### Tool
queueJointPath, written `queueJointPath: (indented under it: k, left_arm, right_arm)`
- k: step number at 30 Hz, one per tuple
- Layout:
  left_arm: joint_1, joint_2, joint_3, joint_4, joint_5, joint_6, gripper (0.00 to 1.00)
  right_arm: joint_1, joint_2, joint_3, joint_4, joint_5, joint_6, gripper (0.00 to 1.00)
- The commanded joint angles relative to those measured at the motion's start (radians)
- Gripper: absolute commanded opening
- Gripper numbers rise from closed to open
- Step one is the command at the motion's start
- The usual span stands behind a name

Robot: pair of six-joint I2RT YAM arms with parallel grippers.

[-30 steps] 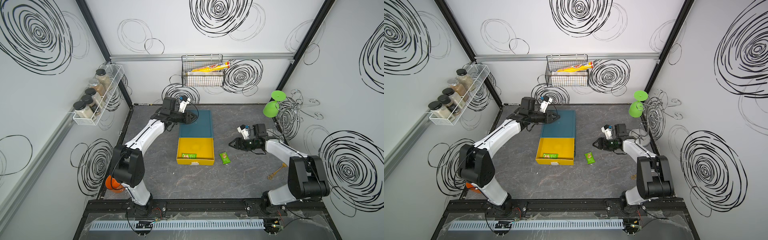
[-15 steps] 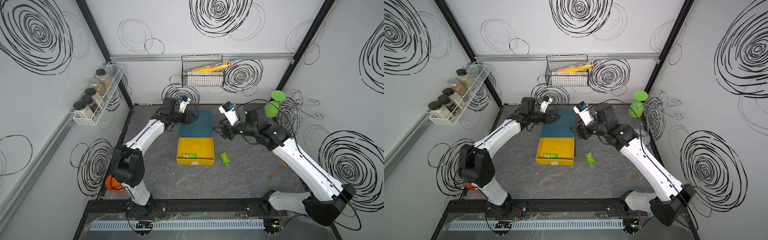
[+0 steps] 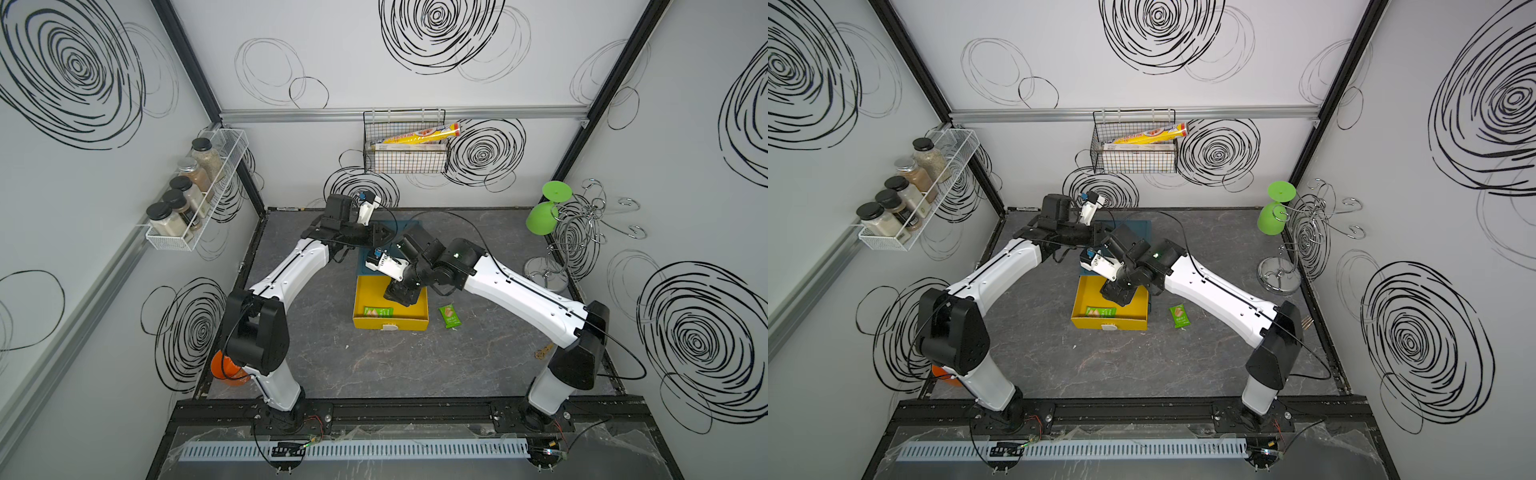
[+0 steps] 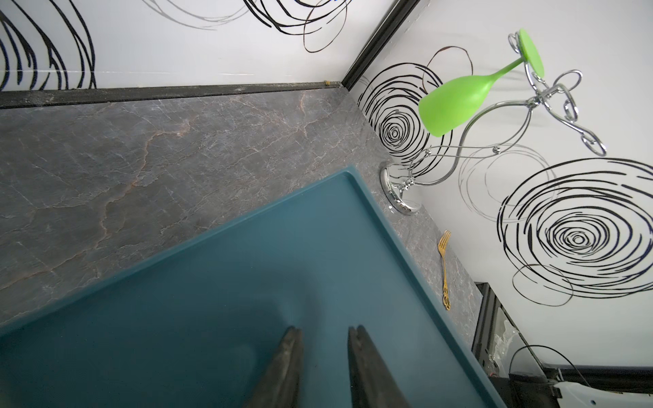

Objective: Take the cookies out of the drawer
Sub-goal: Pick up the cookie from the drawer.

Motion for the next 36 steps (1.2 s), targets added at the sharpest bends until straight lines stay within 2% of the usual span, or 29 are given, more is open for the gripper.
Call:
queueJointPath:
  k: [1, 7, 21, 36]
  left_arm:
    - [0.016, 0.035, -0.016, -0.100, -0.060, 0.017, 0.31]
    - [0.016, 0.041, -0.022, -0.094, -0.058, 0.017, 0.32]
    - [0.016, 0.044, -0.038, -0.065, -0.046, 0.003, 0.33]
    - [0.017, 0.043, -0.043, -0.052, -0.032, -0.002, 0.33]
  right_arm:
    - [0.013, 0.043, 0.058, -0.083, -0.008, -0.059, 0.60]
    - [0.027, 0.118, 0.119, -0.179, -0.021, -0.075, 0.62]
    - [0.063, 0.172, 0.131, -0.176, -0.050, -0.099, 0.66]
    - [0.067, 0.267, 0.152, -0.168, 0.017, -0.099, 0.66]
